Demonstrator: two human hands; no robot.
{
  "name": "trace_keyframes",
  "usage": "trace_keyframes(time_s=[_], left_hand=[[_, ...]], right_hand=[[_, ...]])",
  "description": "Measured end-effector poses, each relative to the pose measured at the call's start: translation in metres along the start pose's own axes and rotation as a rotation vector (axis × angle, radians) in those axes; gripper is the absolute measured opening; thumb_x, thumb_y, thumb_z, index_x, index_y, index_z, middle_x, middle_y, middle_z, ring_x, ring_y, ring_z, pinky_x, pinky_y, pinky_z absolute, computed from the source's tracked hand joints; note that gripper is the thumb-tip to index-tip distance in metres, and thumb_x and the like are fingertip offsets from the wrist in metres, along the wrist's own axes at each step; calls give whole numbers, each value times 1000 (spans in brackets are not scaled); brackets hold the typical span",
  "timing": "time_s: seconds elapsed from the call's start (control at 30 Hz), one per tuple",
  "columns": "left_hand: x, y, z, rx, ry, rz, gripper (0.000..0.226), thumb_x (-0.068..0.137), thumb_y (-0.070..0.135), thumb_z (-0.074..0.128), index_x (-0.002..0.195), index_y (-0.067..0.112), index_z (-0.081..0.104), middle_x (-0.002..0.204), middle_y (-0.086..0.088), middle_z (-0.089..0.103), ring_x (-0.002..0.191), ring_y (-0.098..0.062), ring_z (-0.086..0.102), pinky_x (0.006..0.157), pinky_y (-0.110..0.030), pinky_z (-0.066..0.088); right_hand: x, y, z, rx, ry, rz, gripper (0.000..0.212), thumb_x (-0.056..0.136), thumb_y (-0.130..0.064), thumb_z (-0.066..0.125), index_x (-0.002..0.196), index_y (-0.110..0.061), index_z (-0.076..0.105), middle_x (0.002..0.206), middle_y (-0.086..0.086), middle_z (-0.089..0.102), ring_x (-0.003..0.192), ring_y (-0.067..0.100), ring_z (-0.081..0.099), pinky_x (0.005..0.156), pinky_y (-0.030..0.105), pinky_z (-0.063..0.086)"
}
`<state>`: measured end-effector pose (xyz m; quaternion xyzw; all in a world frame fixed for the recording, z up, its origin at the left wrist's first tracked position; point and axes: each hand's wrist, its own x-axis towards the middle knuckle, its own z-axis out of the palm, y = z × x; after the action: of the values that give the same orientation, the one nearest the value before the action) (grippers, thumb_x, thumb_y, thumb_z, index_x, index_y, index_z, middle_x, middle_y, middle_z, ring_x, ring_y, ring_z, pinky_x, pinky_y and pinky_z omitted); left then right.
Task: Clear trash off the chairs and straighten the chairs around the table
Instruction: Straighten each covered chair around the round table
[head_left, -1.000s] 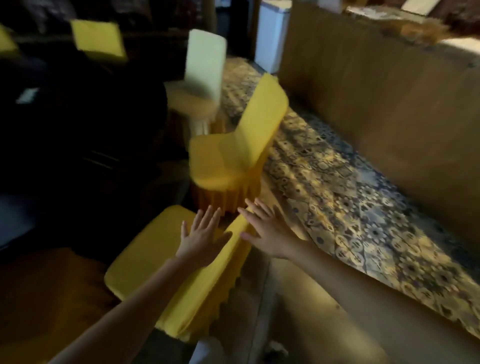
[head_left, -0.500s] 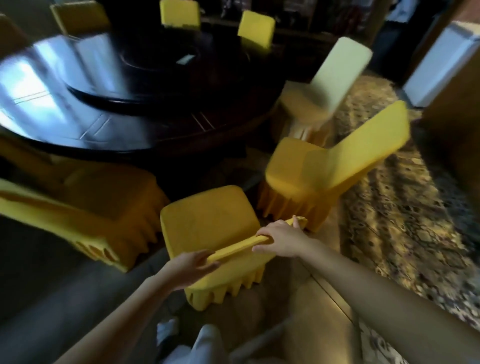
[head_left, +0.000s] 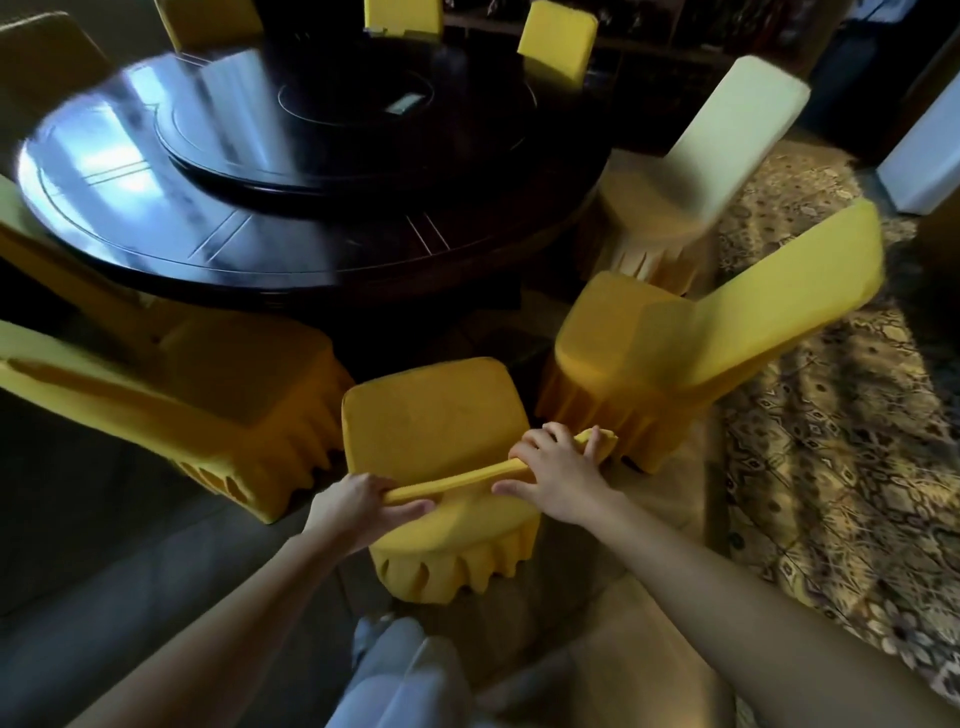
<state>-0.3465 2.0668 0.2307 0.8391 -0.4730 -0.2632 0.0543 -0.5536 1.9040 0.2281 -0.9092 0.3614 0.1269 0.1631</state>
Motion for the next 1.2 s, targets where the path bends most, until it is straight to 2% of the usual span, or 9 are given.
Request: trace_keyframes(time_s=[0.1,0.2,0.3,0.4,0.53,0.67,0.87,1.07,1.2], left_hand=[[21,-1,-12,-16,-10,-57,83,53,88,41,104,28,66,84,8,66,69,-3,62,62,-28,59],[45,-2,-23,-16,-16,-77,88,50,91,39,106,29,67,84,9,66,69,-3,62,60,-26,58],[68,1,-30,-24,-8,-74,84,54,88,43,106,27,66,84,9,64,69,-3,60,52,-21,52],[94,5,-39,-5,23,-79,81,54,89,42,97,24,66,73,10,60,64,-4,58,47,-19,43],[134,6,-51,12,43,-90,87,47,94,35,86,23,67,69,7,63,62,-7,59,48,-23,46],[168,5,-68,-8,42,-85,74,55,90,43,81,26,68,68,6,64,61,-8,60,45,-21,41],[214,0,-90,-24,5,-96,74,54,91,44,80,25,67,66,6,62,61,-9,61,44,-20,40],[248,-4,-102,-53,-16,-85,87,44,96,38,79,22,68,70,2,67,62,-11,63,48,-23,45],[263,-6,-108,-45,-43,-82,82,50,92,42,78,20,67,66,4,62,59,-10,60,47,-21,41]], right_hand=[[20,1,-5,10,22,4,70,78,-80,28,128,-35,48,149,-5,31,144,23,11,108,71,-2],[42,4,-13,-4,40,-5,66,80,-77,31,127,-35,49,151,-3,29,145,24,9,110,68,-1],[63,12,-22,-13,53,-20,65,80,-75,31,128,-34,50,154,-1,24,146,25,5,111,67,-2],[92,22,-34,-21,49,-20,64,81,-74,32,128,-34,50,156,-1,20,146,25,2,111,66,-4],[132,32,-52,-29,29,-11,67,78,-76,28,127,-36,49,156,-2,20,146,23,1,111,64,-5],[168,36,-67,-43,32,-10,66,79,-76,28,127,-37,49,156,-3,19,146,23,2,112,63,-5],[213,38,-87,-38,10,7,63,80,-75,31,127,-37,49,156,-4,19,146,23,1,112,62,-7],[244,41,-100,-24,-1,21,64,80,-76,33,125,-35,51,153,-5,25,145,21,7,113,60,-4],[255,40,-107,8,-4,32,61,80,-75,37,121,-32,53,147,-6,34,142,20,14,114,59,-1]])
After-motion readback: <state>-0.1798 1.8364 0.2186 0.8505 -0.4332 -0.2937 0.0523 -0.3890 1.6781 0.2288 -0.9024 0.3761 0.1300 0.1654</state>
